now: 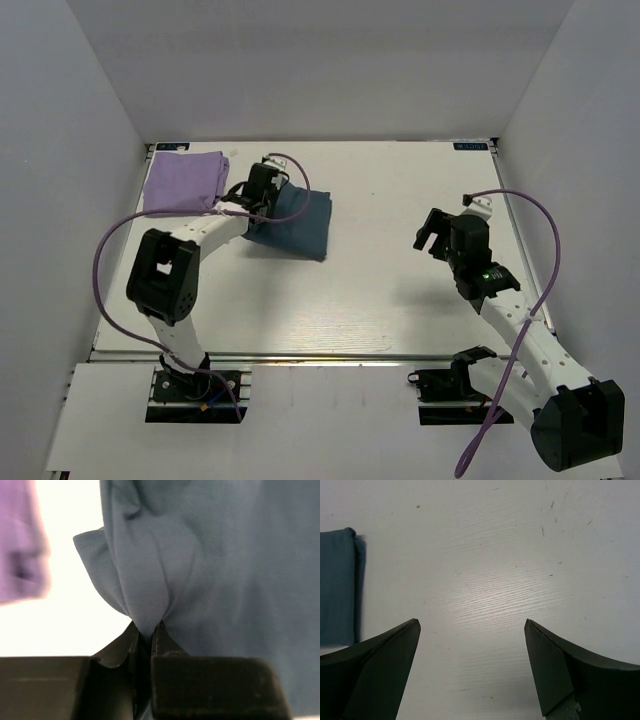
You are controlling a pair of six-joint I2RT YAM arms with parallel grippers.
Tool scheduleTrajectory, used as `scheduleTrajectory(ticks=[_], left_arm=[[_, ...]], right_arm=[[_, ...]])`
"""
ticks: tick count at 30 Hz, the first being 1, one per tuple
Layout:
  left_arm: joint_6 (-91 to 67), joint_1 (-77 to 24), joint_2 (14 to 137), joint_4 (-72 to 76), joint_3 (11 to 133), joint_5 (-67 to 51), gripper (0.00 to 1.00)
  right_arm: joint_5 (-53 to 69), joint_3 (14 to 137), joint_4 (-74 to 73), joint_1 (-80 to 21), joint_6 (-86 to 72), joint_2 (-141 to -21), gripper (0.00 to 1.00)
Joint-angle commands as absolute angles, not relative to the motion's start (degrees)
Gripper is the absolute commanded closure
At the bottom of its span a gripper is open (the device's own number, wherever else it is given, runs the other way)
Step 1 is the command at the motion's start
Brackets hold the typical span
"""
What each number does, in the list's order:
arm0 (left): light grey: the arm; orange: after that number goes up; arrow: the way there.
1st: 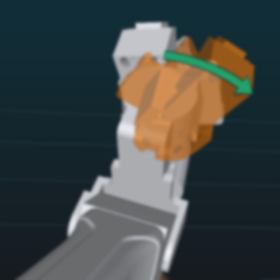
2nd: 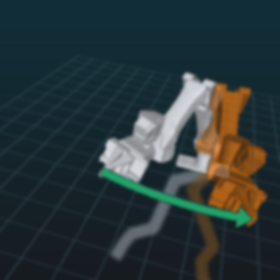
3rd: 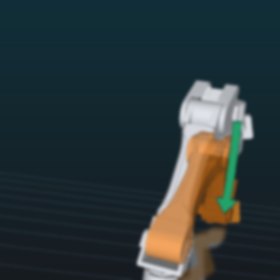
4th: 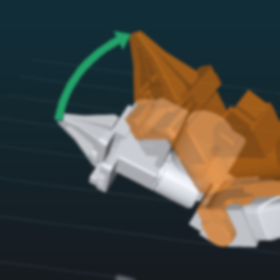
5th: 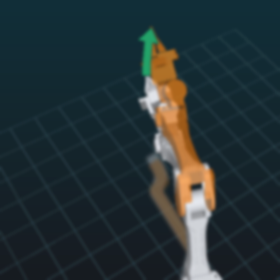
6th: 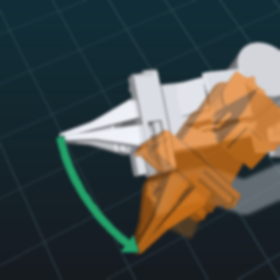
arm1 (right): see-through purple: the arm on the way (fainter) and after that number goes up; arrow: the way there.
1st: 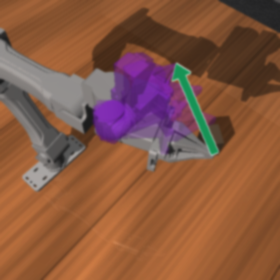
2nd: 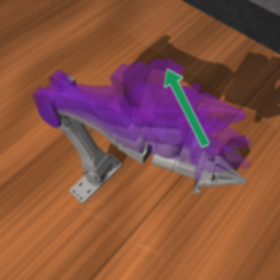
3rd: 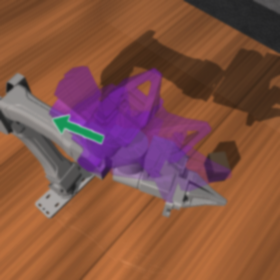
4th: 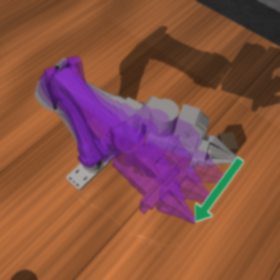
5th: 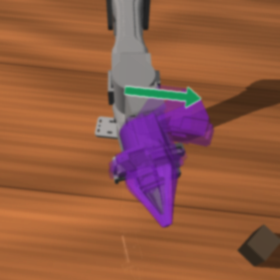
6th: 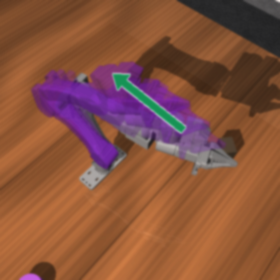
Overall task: Fold and stack the t-shirts
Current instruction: Put the neatly folded tshirt into the corner of the board with the left arm
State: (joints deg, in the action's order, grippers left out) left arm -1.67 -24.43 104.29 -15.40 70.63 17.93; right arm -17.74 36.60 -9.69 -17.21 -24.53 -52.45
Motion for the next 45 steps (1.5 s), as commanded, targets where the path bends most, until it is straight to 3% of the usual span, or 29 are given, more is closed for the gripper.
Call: scheduleTrajectory(ticks=[1,8,18,34,45], left_arm=[[9.19,-23.38,96.42,-11.18,73.21,24.95,1.00],[20.11,-19.52,95.19,-6.61,76.20,32.51,1.00],[27.68,-12.31,96.41,-3.60,82.17,28.40,1.00],[25.67,-6.07,98.34,-9.14,91.58,19.69,1.00],[20.13,-1.67,102.73,-8.17,88.51,19.77,1.00]], right_arm=[[-21.71,36.04,-9.23,-16.96,-23.73,-51.94,0.10],[-24.17,35.68,-9.05,-17.14,-23.47,-52.82,0.10],[-24.35,35.68,-8.97,-16.88,-23.29,-52.82,0.10],[-24.08,35.77,-8.88,-16.96,-23.82,-55.63,0.10],[-24.52,36.12,-8.88,-16.96,-23.82,-56.69,0.10]])
